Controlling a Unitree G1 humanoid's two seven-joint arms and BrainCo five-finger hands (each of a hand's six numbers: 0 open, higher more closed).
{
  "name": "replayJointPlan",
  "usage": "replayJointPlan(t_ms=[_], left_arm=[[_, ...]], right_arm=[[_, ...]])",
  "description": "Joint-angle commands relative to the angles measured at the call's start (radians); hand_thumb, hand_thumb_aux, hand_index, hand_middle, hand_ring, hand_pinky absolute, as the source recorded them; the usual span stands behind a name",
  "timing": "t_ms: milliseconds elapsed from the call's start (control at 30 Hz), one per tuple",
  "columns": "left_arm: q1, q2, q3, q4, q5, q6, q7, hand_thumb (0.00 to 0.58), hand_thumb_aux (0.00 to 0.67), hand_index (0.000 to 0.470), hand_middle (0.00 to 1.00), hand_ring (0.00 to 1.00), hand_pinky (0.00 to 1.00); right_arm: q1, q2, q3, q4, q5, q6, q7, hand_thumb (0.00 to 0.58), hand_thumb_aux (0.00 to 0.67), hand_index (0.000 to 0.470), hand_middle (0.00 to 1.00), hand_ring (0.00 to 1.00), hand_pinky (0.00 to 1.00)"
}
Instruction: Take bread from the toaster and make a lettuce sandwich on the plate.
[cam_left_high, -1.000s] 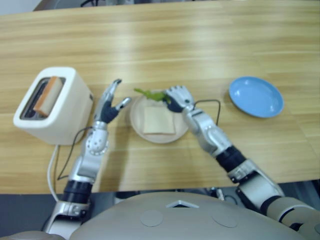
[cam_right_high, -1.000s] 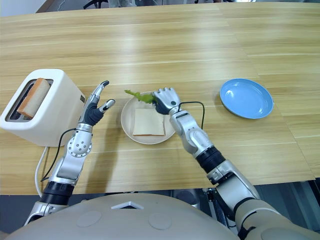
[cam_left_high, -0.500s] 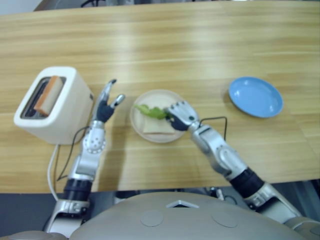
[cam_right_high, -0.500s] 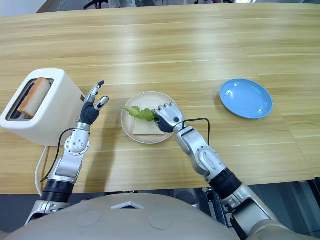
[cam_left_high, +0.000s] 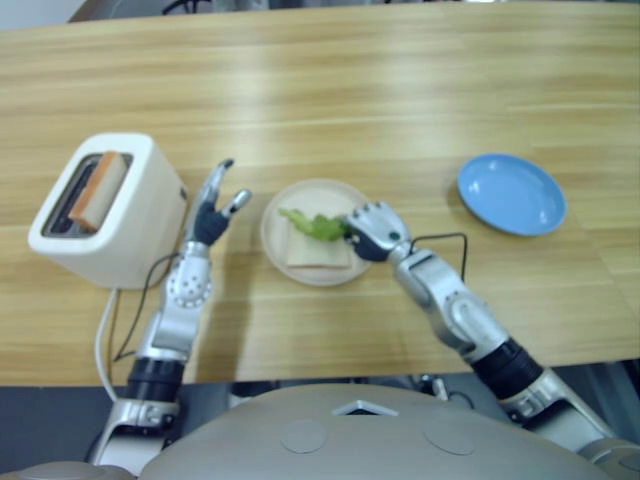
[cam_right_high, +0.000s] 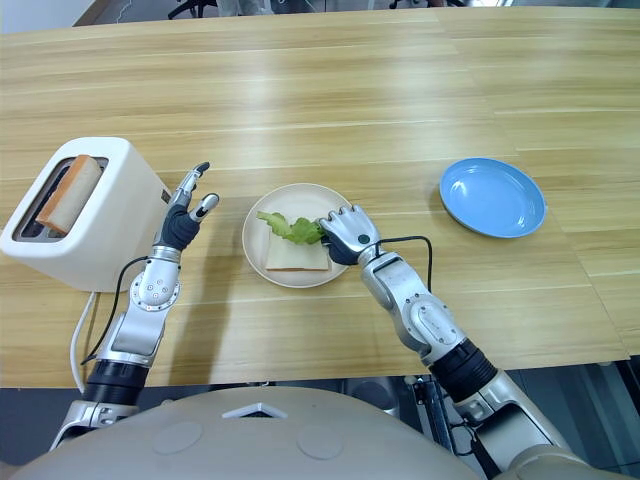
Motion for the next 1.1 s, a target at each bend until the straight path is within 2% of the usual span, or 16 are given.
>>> replayJointPlan(t_ms=[33,100,133,167,200,233,600,733,833,967,1100], left_arm=[[0.009,0.002,-0.008,0.018,0.011,0.003,-0.004,0.0,0.0,0.0,0.0,0.0,0.0],[0.009,0.003,-0.01,0.017,0.013,0.004,-0.005,0.0,0.0,0.0,0.0,0.0,0.0],[0.01,0.004,-0.01,0.015,0.014,0.004,-0.006,0.0,0.0,0.0,0.0,0.0,0.0],[0.011,0.004,-0.01,0.015,0.014,0.004,-0.006,0.0,0.0,0.0,0.0,0.0,0.0],[0.012,0.005,-0.01,0.015,0.015,0.004,-0.006,0.0,0.0,0.0,0.0,0.0,0.0],[0.012,0.005,-0.01,0.015,0.015,0.004,-0.006,0.0,0.0,0.0,0.0,0.0,0.0],[0.015,0.007,-0.008,0.016,0.014,0.003,-0.007,0.0,0.0,0.0,0.0,0.0,0.0],[0.014,0.01,-0.008,0.014,0.016,0.001,-0.008,0.0,0.0,0.0,0.0,0.0,0.0],[0.007,0.028,-0.005,-0.014,0.028,-0.006,-0.016,0.0,0.0,0.0,0.0,0.0,0.0],[-0.022,0.078,0.022,-0.21,0.003,0.024,-0.11,0.0,0.0,0.0,0.0,0.0,0.0],[-0.127,0.191,0.118,-0.461,-0.095,0.137,-0.279,0.0,0.0,0.0,0.0,0.0,0.0]], right_arm=[[0.013,-0.004,0.024,0.035,-0.027,-0.014,0.024,0.58,0.67,0.46,1.0,1.0,1.0],[0.019,-0.004,0.034,0.034,-0.043,-0.017,0.029,0.58,0.67,0.46,1.0,1.0,1.0],[0.022,-0.005,0.037,0.028,-0.055,-0.016,0.027,0.532,0.478,0.328,0.25,0.25,0.25],[0.025,-0.006,0.036,0.02,-0.063,-0.015,0.028,0.466,0.373,0.256,0.0,0.0,0.0],[0.028,-0.009,0.033,0.007,-0.066,-0.014,0.033,0.466,0.373,0.256,0.0,0.0,0.0],[0.031,-0.013,0.029,-0.006,-0.067,-0.014,0.039,0.0,0.0,0.0,0.0,0.0,0.0],[0.131,-0.068,-0.117,-0.262,-0.005,-0.01,0.125,0.0,0.0,0.0,0.0,0.0,0.0],[0.165,-0.099,-0.234,-0.36,0.034,0.01,0.174,0.0,0.0,0.0,0.0,0.0,0.0],[0.177,-0.123,-0.382,-0.454,0.089,0.04,0.209,0.0,0.0,0.0,0.0,0.0,0.0],[0.173,-0.133,-0.56,-0.5,0.182,0.071,0.23,0.0,0.0,0.0,0.0,0.0,0.0],[0.219,-0.097,-0.622,-0.464,0.222,0.079,0.203,0.0,0.0,0.0,0.0,0.0,0.0]])
